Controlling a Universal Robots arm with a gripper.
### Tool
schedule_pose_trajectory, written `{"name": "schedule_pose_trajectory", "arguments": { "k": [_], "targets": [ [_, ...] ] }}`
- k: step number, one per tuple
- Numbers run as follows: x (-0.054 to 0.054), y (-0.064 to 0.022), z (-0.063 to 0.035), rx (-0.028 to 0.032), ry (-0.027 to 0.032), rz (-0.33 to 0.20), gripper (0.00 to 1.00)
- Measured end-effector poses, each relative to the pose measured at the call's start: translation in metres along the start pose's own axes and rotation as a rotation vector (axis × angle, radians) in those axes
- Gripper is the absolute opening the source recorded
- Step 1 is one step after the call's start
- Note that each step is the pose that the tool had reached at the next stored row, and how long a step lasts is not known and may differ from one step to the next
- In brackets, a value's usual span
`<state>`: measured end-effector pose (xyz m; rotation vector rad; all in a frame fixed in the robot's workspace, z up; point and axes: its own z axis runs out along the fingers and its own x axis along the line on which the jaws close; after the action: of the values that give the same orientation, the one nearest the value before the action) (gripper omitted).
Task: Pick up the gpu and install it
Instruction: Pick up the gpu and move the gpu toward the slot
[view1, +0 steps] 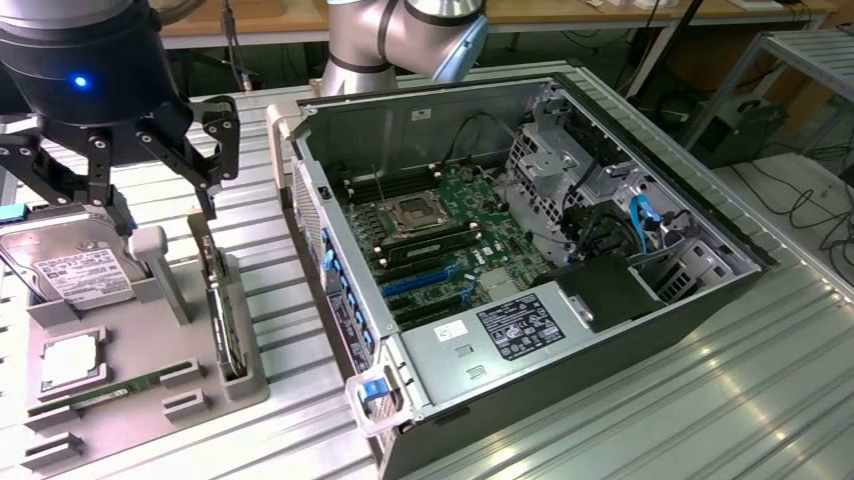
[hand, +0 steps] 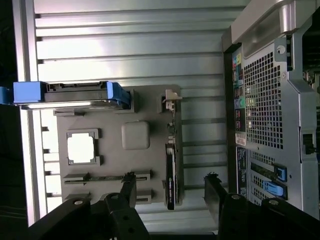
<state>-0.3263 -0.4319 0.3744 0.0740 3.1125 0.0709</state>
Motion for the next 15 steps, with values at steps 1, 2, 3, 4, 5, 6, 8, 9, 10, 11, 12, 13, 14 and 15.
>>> {"name": "schedule_pose_trajectory", "arguments": {
  "k": [1, 2, 3, 4, 5, 6, 8, 9, 10, 11, 12, 13, 14, 15],
  "targets": [
    [0.0, 0.0, 0.0001, 0.0, 0.0, 0.0, 0.66],
    [0.0, 0.0, 0.0002, 0.0001, 0.0, 0.0, 0.66],
    [0.0, 0.0001, 0.0004, 0.0001, -0.0001, 0.0, 0.66],
    [0.0, 0.0, 0.0012, 0.0, -0.0002, 0.0, 0.66],
    [0.0, 0.0, 0.0018, 0.0001, -0.0001, 0.0, 0.66],
    [0.0, 0.0, 0.0022, 0.0, -0.0001, 0.0, 0.66],
    [0.0, -0.0003, 0.0037, 0.0, -0.0002, 0.0, 0.66],
    [0.0, -0.0011, 0.0042, 0.0001, 0.0, 0.0, 0.66],
    [0.0, -0.0018, 0.0049, 0.0, 0.0, -0.001, 0.66],
    [0.0, -0.0023, 0.0058, -0.0001, -0.0001, -0.002, 0.66],
    [0.0, -0.0026, 0.0071, -0.0001, -0.0001, -0.002, 0.66],
    [0.0, -0.0027, 0.0082, 0.0001, 0.0001, -0.004, 0.66],
    [0.0, -0.0027, 0.0093, 0.0, 0.0001, -0.005, 0.66],
    [0.0, -0.0028, 0.0106, -0.0001, 0.0003, -0.007, 0.66]
  ]
}}
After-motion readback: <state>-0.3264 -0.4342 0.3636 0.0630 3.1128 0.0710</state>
